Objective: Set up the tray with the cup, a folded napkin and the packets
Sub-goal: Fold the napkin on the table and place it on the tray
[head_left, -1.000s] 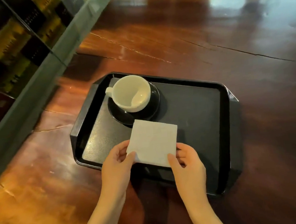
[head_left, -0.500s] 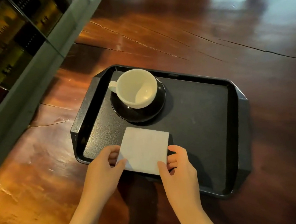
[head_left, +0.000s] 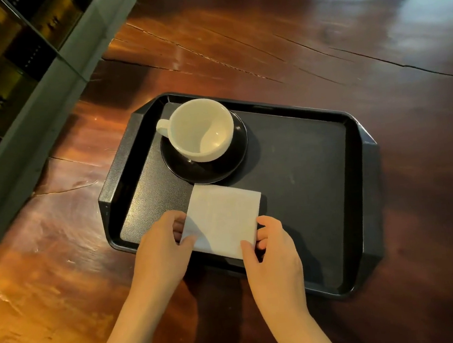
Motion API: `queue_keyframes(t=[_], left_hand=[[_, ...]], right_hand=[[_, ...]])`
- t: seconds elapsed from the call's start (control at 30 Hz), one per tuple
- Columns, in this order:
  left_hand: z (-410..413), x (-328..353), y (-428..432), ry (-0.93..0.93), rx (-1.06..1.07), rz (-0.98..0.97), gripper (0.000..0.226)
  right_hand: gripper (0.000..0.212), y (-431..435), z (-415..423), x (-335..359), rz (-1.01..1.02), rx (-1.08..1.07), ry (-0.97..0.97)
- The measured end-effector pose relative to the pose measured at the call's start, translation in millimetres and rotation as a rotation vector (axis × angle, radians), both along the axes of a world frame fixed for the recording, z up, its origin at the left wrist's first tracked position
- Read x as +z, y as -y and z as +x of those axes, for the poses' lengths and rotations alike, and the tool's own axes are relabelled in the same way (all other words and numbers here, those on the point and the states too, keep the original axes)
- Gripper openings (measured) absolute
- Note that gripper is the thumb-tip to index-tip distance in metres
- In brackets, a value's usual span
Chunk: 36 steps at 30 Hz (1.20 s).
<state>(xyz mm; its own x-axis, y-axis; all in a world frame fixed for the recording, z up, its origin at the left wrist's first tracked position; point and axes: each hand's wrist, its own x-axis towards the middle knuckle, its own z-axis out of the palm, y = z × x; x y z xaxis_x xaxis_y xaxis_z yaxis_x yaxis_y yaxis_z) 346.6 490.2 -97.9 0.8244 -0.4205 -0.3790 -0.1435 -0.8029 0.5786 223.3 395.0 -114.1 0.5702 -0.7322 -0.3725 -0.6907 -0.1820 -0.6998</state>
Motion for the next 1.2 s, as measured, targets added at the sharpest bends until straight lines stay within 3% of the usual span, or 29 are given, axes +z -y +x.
queue_keyframes(t=[0.5, 1.2], left_hand=[[20, 8, -17, 0.049, 0.047, 0.154, 0.033], [35, 0, -27, 0.103, 0.016, 0.080, 0.039]], right_hand=[[0.036, -11, 22, -4, -0.089, 0.150, 0.020], [0.035, -19, 36, -11, -0.211, 0.160, 0.041]])
